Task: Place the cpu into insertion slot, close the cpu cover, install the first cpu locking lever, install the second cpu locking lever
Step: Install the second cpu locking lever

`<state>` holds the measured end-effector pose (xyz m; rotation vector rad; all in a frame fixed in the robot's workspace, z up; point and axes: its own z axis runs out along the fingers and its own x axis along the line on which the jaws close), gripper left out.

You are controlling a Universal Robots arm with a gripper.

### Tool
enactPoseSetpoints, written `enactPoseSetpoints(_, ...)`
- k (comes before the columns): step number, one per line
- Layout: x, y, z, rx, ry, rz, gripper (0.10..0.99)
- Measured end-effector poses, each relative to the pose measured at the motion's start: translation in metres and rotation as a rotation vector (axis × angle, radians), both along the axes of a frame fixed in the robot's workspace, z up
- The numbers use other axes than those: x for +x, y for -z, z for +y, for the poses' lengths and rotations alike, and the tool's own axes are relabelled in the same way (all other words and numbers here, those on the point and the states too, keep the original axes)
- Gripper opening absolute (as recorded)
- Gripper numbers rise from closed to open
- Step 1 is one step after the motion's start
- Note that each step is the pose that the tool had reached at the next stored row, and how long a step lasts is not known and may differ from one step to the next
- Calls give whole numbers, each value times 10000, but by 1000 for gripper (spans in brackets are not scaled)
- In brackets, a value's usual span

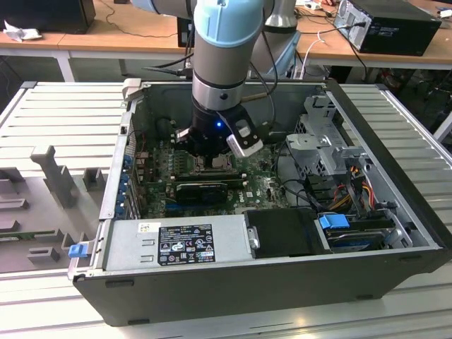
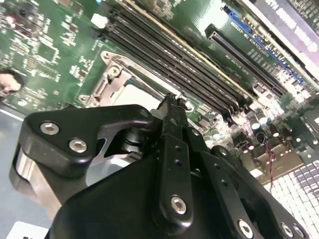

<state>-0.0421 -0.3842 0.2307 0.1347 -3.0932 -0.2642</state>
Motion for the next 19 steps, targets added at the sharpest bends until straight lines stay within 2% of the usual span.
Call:
enactPoseSetpoints(2, -10, 40, 0, 1, 0, 1, 106)
enactPoseSetpoints(3, -25, 57, -6, 45, 1, 1, 106)
enactPoseSetpoints(6, -59, 62, -31, 365, 0, 1, 106)
enactPoseSetpoints(10, -77, 67, -95, 450, 15, 0, 106)
enactPoseSetpoints(12, -115, 71, -147, 563, 18, 0, 106)
enactPoseSetpoints(16, -207, 117, -159, 624, 18, -1, 106)
enactPoseSetpoints(19, -246, 200, -160, 634, 17, 0, 106)
